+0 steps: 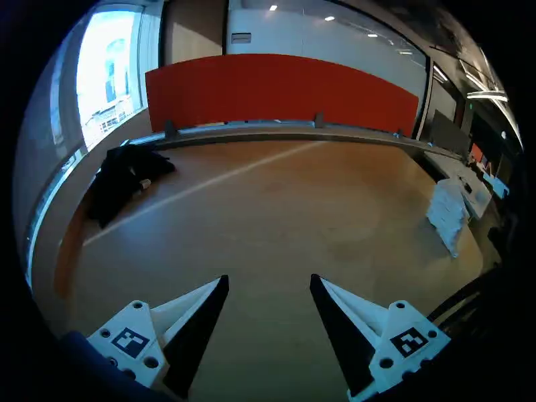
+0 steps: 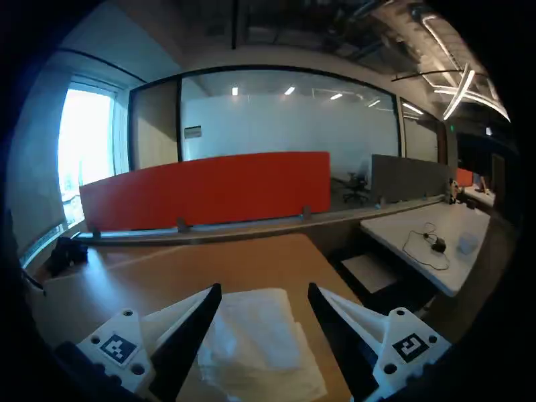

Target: Fold towel

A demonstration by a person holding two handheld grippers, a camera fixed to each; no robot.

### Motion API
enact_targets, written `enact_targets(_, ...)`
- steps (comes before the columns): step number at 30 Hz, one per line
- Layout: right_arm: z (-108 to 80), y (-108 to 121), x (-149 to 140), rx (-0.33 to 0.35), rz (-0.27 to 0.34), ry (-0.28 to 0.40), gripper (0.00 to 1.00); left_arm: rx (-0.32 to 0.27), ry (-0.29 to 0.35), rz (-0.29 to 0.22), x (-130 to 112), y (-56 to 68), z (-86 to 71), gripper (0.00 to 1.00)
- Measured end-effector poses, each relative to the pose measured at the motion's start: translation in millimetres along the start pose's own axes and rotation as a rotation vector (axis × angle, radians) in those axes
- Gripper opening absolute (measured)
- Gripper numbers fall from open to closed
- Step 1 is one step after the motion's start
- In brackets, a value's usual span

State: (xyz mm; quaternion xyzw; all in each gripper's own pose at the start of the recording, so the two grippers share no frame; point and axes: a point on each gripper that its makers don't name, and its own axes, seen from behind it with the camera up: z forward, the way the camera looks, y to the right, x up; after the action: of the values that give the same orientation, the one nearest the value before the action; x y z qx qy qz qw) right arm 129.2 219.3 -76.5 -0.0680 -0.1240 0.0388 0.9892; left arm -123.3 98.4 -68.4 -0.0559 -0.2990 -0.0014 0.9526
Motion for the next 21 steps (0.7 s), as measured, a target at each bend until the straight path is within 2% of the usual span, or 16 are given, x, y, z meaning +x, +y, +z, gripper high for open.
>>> enact_targets(8, 0.7, -23.9, 22.0, 0.021, -0.038, 0.056, 1.0, 0.034, 0.135, -0.046, 40.0, -10.0, -3.7, 0.89)
enact_targets(17, 3.3, -70.0, 52.3, 0.071, -0.068, 0.115, 1.0, 0.058, 0.287, -0.029, 87.7, -18.5, -11.9, 0.89)
enact_targets(21, 5.5, -90.9, 66.7, 0.088, -0.074, 0.144, 1.0, 0.063, 0.335, -0.04, 102.7, -22.7, -14.0, 0.89)
